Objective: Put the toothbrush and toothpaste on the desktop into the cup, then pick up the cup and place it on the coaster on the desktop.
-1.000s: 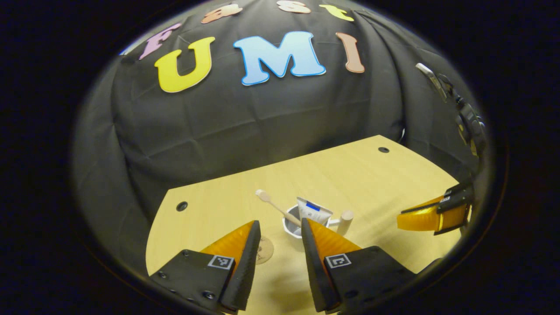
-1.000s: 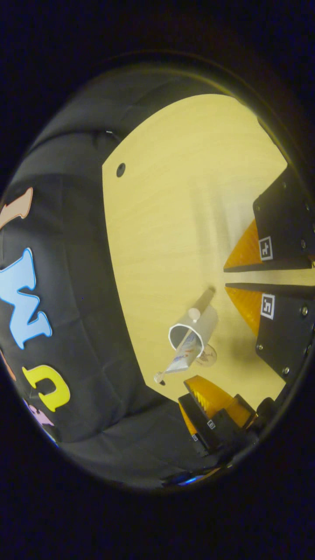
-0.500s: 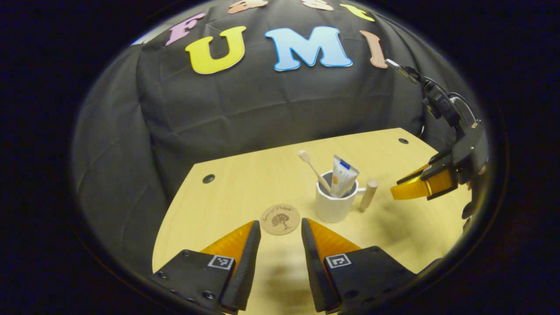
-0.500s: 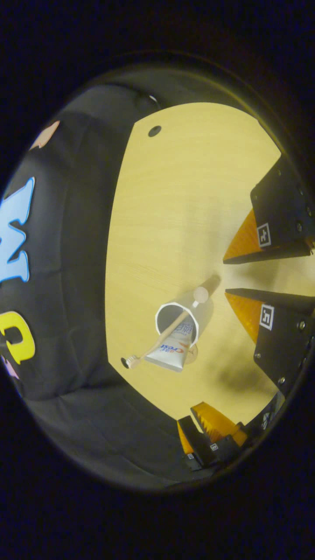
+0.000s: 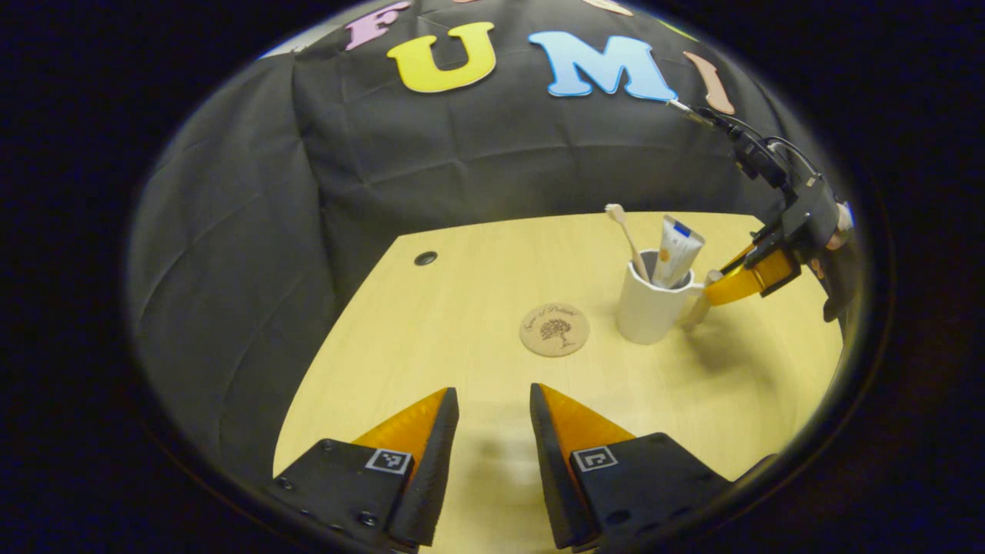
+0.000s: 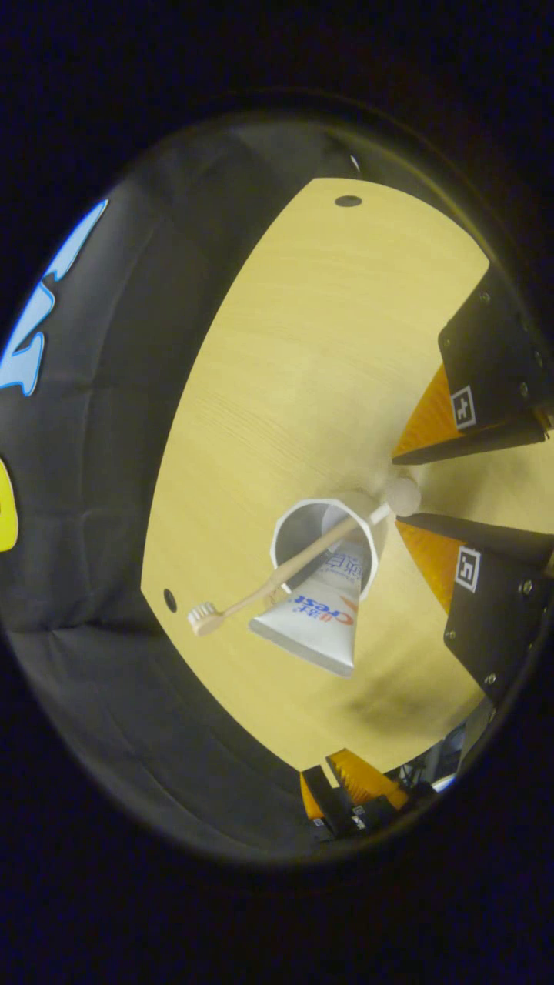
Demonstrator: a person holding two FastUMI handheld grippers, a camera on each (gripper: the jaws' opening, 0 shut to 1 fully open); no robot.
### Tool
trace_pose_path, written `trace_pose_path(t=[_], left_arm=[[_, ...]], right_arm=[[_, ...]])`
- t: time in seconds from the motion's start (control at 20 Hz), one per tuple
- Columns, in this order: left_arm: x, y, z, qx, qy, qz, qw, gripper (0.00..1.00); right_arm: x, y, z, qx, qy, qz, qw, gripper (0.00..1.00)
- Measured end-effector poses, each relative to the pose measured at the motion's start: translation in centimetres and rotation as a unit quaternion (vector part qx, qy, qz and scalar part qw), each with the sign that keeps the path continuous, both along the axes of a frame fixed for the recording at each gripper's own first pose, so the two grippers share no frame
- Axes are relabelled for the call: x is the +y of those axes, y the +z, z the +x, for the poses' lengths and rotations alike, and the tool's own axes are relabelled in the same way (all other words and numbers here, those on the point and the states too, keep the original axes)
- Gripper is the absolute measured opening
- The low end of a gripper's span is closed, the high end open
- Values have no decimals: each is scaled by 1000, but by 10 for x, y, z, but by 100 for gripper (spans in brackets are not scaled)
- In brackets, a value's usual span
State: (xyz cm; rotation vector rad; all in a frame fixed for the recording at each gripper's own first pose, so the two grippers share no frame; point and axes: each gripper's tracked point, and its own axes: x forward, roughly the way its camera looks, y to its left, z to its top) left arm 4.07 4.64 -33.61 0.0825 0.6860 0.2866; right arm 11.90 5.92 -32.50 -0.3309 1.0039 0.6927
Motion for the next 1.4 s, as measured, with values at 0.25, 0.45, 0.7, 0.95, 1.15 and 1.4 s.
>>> trace_pose_path(t=[0.25,0.45,0.7,0.95,1.15,1.4], left_arm=[[26,-7,-22,10,46,1,999,61],[40,-10,-34,16,73,1,997,61],[50,-14,-43,25,89,3,996,61],[47,-20,-38,31,82,0,996,62],[39,-23,-20,30,62,1,998,61],[32,-20,-25,32,52,2,998,54]], right_arm=[[10,-18,2,14,65,-42,997,40],[19,-29,5,26,89,-56,994,41],[16,-39,11,26,91,-59,994,41],[17,-38,8,21,75,-48,996,25],[19,-34,5,15,60,-27,998,20],[23,-22,4,19,45,-13,999,20]])
